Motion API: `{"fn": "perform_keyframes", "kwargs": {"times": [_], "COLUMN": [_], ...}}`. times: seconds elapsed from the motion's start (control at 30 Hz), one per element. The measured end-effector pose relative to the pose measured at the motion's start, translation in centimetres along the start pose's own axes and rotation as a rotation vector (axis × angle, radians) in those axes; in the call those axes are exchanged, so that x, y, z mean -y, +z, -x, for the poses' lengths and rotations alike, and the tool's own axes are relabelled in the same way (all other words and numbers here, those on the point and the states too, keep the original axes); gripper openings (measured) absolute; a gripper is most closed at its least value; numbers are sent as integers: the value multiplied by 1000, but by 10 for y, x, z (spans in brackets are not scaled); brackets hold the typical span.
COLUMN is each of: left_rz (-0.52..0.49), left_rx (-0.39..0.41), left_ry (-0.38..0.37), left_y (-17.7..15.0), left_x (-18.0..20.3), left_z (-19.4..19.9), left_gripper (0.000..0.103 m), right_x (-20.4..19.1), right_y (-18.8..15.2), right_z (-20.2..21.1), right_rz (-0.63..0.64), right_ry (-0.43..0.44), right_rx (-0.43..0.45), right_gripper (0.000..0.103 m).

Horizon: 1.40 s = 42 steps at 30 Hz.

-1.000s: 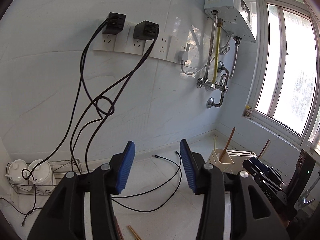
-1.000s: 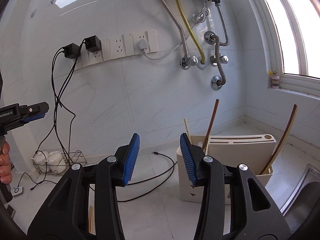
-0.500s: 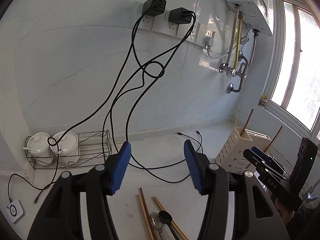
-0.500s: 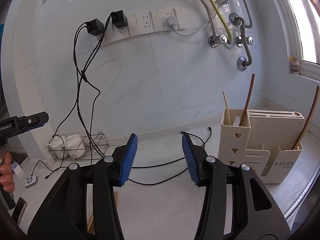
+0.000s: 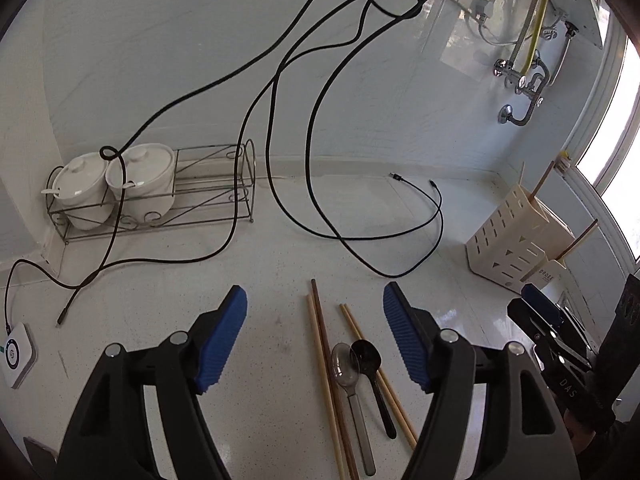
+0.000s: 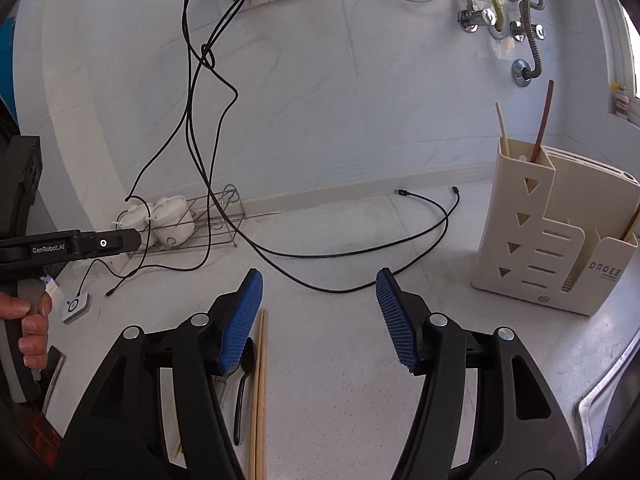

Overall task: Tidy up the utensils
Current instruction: 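Withdraw both open tools from the holder back to the utensil row, then grasp a bamboo chopstick with the left tool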

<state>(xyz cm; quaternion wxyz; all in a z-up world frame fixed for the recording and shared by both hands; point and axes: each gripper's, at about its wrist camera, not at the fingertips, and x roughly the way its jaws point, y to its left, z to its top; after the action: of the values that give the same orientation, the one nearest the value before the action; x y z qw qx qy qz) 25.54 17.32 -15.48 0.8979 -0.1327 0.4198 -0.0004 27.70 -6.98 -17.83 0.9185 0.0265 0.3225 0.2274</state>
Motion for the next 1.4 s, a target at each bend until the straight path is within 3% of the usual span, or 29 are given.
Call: {"fn": "perform_keyframes", "kwargs": {"times": [0.33, 0.8, 1.4], "left_rz": [0, 4, -79], "left_rx": [-188, -457, -538], "left_ry": [16, 39, 109], "left_y": [-14, -21, -27], "left_x": [-10, -18, -7], "left_z": [-46, -121, -147], "left_gripper": [70, 70, 71], "right_x": [-16, -28, -37], "right_y": [-21, -55, -72], "right_z": [-24, -46, -70], "right_rz": [49, 143, 197], "right_ry": [48, 35, 3], "right_rx": [-184, -420, -571], "right_gripper": [56, 56, 51]}}
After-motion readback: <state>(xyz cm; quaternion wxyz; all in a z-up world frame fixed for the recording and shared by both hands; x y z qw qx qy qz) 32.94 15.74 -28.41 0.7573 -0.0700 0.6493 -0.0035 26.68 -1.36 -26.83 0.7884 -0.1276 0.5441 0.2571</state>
